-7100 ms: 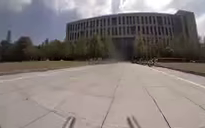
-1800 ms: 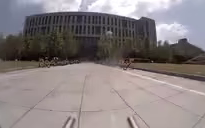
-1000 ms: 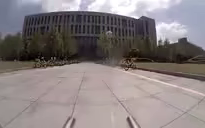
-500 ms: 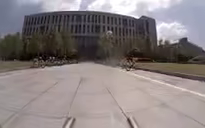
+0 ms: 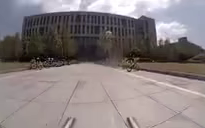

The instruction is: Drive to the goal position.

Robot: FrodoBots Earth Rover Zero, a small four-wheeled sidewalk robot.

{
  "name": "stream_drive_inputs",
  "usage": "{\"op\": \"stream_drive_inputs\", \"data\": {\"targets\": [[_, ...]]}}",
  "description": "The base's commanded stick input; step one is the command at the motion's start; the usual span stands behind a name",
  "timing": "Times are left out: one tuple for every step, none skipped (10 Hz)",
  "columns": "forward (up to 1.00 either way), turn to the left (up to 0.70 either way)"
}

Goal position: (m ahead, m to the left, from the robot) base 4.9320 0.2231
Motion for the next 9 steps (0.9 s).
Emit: {"op": "stream_drive_inputs", "data": {"targets": [[0.70,0.00],[0.70,0.00],[0.70,0.00],[0.70,0.00],[0.70,0.00],[0.70,0.00],[0.70,0.00],[0.70,0.00],[0.70,0.00]]}}
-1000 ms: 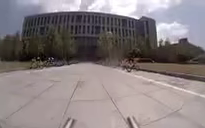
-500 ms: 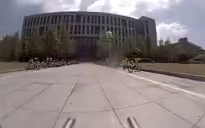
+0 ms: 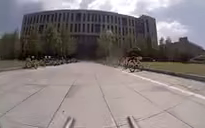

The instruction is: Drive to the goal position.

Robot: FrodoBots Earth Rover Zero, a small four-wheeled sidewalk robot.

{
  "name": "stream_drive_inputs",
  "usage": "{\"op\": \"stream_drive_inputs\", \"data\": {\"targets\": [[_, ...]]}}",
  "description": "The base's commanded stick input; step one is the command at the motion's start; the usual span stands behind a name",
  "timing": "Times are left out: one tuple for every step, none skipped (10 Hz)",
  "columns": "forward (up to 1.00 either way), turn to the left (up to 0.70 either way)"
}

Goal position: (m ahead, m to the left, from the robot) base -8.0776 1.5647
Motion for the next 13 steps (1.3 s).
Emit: {"op": "stream_drive_inputs", "data": {"targets": [[0.70,0.00],[0.70,0.00],[0.70,0.00],[0.70,0.00],[0.70,0.00],[0.70,0.00],[0.70,0.00],[0.70,0.00],[0.70,0.00],[0.70,0.00],[0.70,0.00],[0.70,0.00],[0.70,0.00]]}}
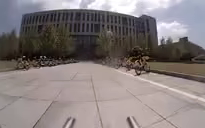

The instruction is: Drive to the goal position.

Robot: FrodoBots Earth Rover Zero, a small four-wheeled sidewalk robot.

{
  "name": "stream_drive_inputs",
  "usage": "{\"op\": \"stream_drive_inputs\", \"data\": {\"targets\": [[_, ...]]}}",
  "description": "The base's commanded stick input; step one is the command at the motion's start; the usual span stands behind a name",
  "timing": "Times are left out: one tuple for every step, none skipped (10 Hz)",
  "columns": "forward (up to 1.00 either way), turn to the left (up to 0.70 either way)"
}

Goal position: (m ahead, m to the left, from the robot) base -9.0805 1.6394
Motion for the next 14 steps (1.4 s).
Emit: {"op": "stream_drive_inputs", "data": {"targets": [[0.70,0.00],[0.70,0.00],[0.70,0.00],[0.70,0.00],[0.70,0.00],[0.70,0.00],[0.70,0.00],[0.70,0.00],[0.70,0.00],[0.70,0.00],[0.70,0.00],[0.70,0.00],[0.70,0.00],[0.70,0.00]]}}
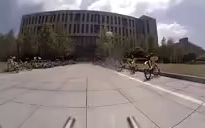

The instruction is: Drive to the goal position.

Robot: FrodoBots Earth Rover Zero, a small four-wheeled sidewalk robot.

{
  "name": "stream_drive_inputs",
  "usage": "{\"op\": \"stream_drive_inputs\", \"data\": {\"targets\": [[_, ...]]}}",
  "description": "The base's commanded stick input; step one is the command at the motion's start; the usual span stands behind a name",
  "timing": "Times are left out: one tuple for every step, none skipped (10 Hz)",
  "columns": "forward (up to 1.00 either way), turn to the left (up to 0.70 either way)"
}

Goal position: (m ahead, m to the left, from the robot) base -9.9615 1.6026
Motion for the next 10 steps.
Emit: {"op": "stream_drive_inputs", "data": {"targets": [[0.70,0.00],[0.70,0.00],[0.70,0.00],[0.70,0.00],[0.70,0.00],[0.70,0.00],[0.70,0.00],[0.70,0.00],[0.70,0.00],[0.70,0.00]]}}
